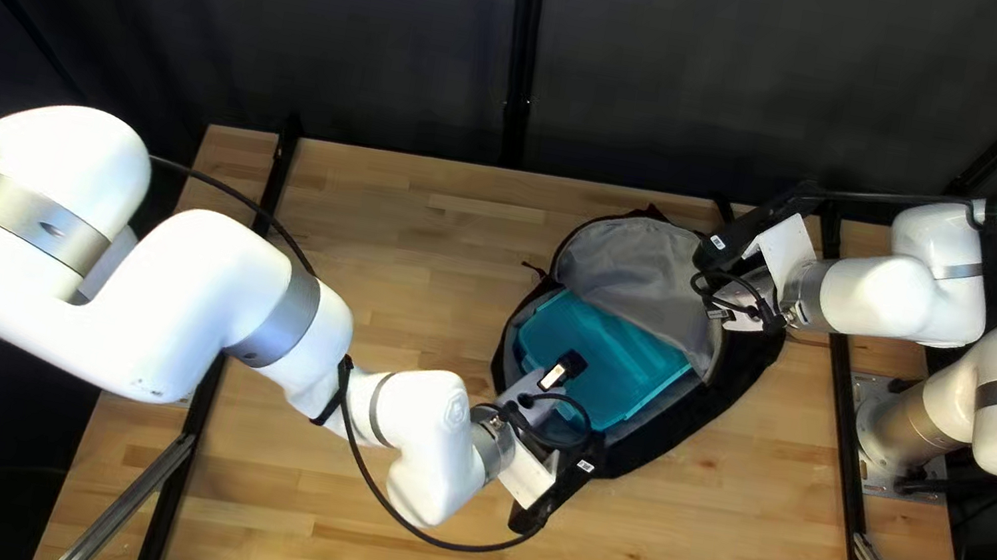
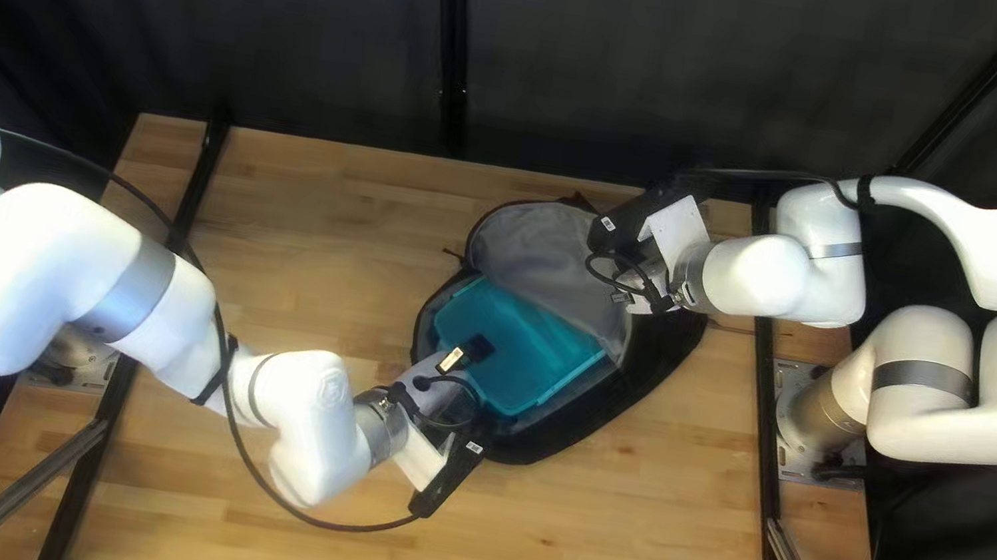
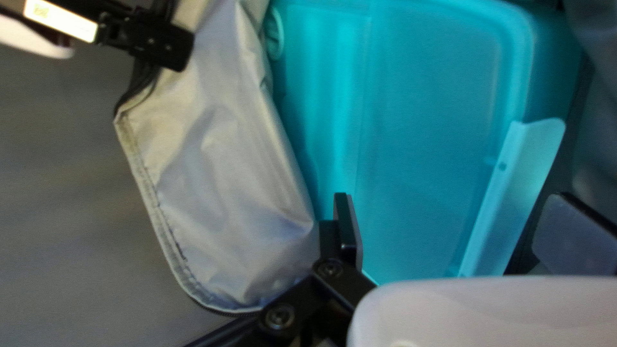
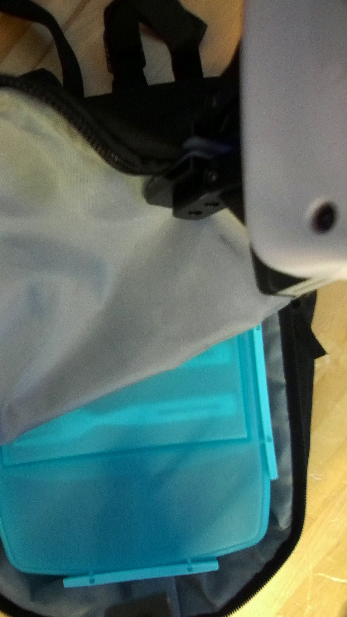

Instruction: Remove a lunch box from a kids backpack

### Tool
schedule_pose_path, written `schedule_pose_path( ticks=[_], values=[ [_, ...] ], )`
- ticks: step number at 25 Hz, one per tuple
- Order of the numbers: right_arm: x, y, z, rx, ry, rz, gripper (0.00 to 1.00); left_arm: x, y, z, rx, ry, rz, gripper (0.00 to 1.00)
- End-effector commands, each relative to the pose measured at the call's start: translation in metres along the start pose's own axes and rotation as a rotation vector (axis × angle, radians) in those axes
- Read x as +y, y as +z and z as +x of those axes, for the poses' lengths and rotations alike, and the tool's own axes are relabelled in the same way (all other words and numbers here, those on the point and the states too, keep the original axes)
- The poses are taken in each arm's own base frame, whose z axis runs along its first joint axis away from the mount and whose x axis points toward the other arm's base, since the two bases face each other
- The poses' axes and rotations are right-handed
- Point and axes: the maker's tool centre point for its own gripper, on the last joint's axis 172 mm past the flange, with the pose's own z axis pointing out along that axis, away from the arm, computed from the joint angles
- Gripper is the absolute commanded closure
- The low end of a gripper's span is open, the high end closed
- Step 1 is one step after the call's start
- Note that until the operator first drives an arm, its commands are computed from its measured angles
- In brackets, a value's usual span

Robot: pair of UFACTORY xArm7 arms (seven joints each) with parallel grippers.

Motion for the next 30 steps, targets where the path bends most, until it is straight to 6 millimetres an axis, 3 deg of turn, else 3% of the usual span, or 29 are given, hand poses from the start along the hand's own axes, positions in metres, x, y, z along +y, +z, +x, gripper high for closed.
schedule_pose_path(
  ticks=[1,11,21,30],
  values=[
    [0.0,0.0,0.0,0.0,0.0,0.0,1.0,0.001,0.007,-0.001,-0.007,-0.005,-0.013,0.0],
    [0.0,0.0,0.0,0.0,0.0,0.0,1.0,-0.004,0.017,-0.004,-0.01,-0.009,-0.014,0.0],
    [0.0,0.0,0.0,0.0,0.0,0.0,1.0,-0.016,-0.009,-0.001,-0.022,0.016,0.007,0.0],
    [0.0,0.0,0.0,0.0,0.0,0.0,1.0,-0.008,-0.001,0.005,-0.036,0.012,-0.014,0.0]
  ],
)
